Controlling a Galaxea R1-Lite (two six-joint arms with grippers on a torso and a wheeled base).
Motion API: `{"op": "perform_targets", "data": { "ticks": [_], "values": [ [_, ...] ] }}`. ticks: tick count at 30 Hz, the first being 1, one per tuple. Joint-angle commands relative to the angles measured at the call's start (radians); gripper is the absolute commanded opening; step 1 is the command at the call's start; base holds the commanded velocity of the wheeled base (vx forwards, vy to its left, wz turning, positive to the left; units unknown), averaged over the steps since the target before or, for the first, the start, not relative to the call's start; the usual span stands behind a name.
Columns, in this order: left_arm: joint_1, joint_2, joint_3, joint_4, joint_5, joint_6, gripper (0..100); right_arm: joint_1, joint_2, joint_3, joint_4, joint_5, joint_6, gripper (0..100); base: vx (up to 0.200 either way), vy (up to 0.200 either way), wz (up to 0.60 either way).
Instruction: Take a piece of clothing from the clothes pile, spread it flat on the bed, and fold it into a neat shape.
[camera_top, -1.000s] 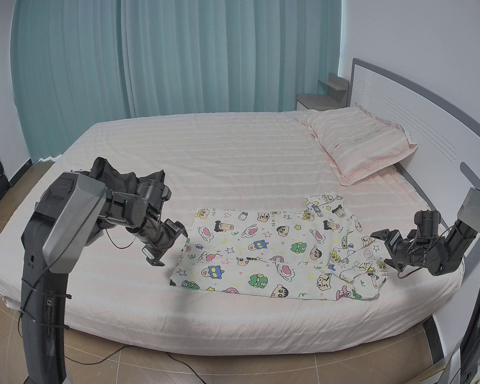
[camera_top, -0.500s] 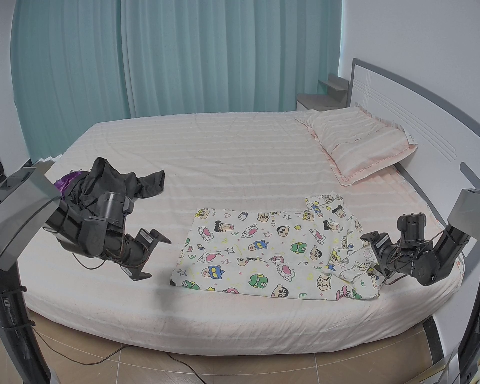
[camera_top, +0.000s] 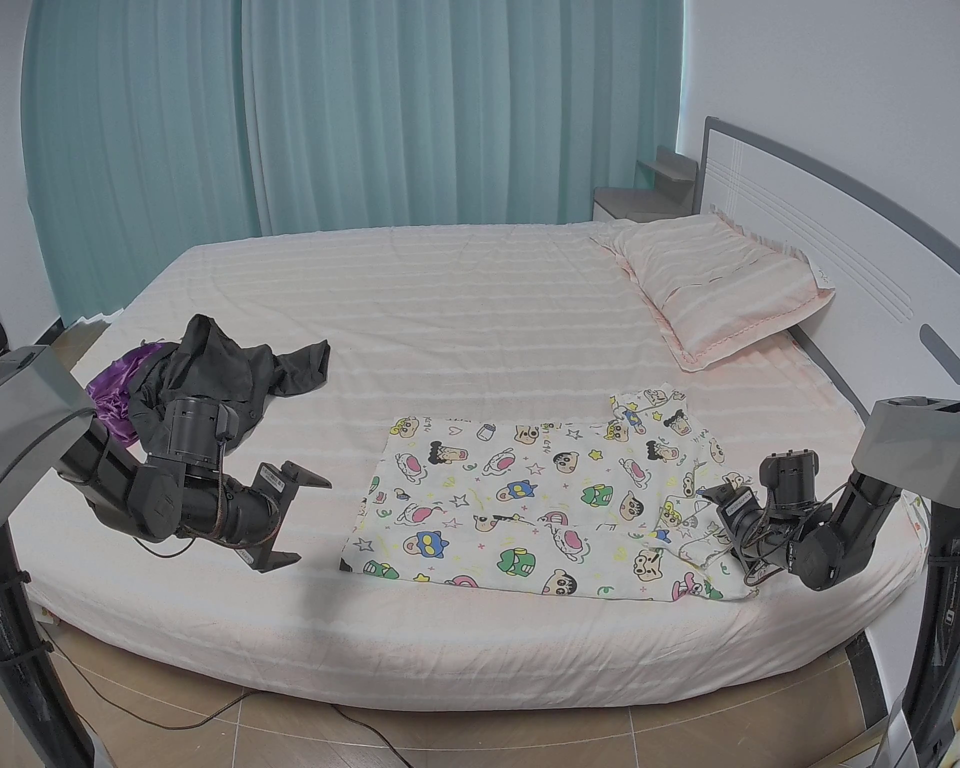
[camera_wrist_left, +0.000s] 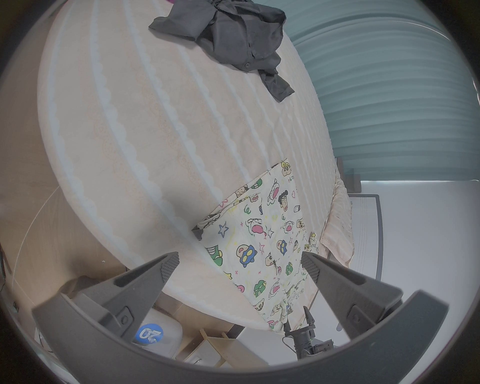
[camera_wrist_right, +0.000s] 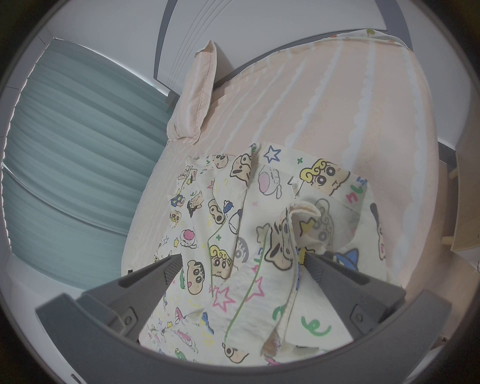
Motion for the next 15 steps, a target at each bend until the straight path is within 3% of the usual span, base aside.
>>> {"op": "perform_targets", "data": {
  "ticks": [1,2,3,15],
  "values": [
    [-0.01,0.016,0.005,0.0,-0.001,-0.001,100,-0.001,0.042,-0.028,-0.003,-0.016,0.0,100,0.0,0.0,0.0],
    [-0.012,0.017,0.005,0.0,0.002,-0.001,100,-0.001,0.05,-0.037,-0.002,-0.022,-0.002,100,0.0,0.0,0.0],
    [-0.013,0.017,0.005,-0.003,0.002,-0.001,100,-0.003,0.056,-0.044,0.006,-0.025,-0.002,0,0.0,0.0,0.0],
    [-0.016,0.022,0.031,-0.055,0.008,-0.001,100,0.006,0.011,-0.015,0.012,-0.091,-0.014,0,0.0,0.0,0.0]
  ]
}}
